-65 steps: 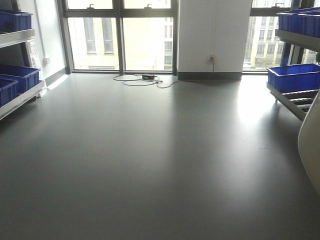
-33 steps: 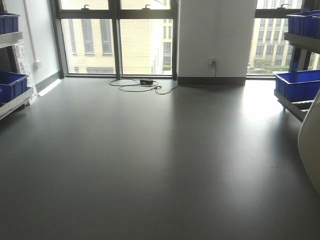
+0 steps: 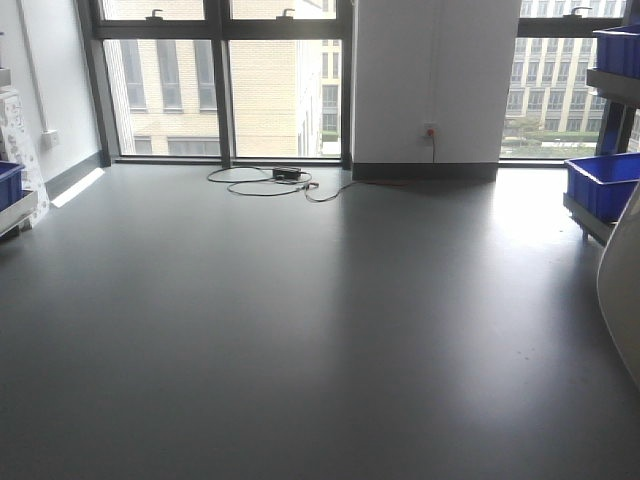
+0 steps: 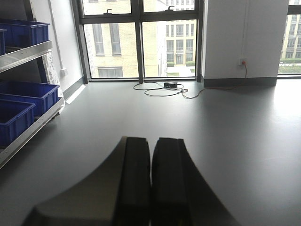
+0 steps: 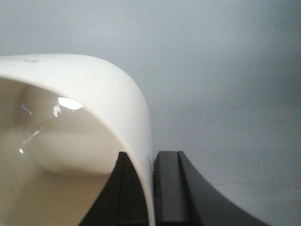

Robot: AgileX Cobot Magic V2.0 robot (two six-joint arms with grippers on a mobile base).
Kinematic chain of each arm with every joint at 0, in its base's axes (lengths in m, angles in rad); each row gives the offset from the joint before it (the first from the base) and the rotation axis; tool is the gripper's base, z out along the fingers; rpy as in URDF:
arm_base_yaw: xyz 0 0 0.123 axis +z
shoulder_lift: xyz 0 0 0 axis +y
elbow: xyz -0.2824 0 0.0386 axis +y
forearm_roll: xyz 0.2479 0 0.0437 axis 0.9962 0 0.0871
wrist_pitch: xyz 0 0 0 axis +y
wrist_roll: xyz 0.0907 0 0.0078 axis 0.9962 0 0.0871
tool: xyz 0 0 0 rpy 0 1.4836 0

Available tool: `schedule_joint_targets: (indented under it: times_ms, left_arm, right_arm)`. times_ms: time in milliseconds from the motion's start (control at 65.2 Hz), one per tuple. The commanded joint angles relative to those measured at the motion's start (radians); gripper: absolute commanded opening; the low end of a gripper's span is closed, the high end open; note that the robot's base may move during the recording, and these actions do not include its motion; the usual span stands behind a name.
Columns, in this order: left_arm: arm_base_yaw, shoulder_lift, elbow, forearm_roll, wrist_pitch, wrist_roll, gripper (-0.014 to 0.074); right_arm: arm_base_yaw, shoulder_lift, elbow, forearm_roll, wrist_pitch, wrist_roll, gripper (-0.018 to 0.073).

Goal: Move white bin to right shelf second layer
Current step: 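Turn the base toward the roller shelf rack with blue crates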

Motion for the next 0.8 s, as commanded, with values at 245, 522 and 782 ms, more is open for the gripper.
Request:
schedule_joint_targets:
  times_ms: [245,522,782]
  left_arm:
    - [-0.004,-0.013,0.037,-0.006,-0.084,-0.003,0.0085]
    - [-0.004,-0.013,0.037,-0.006,-0.084,-0.003,0.0085]
    - [-0.004,-0.013,0.037,-0.006,-0.084,-0.003,0.0085]
  right_arm:
    - [-0.008,-0.003,-0.029,-0.004,-0.048,-0.004,0.0052]
    - [-0.008,-0.003,-0.029,-0.004,-0.048,-0.004,0.0052]
    - [-0.008,-0.003,-0.029,-0.004,-0.048,-0.004,0.0052]
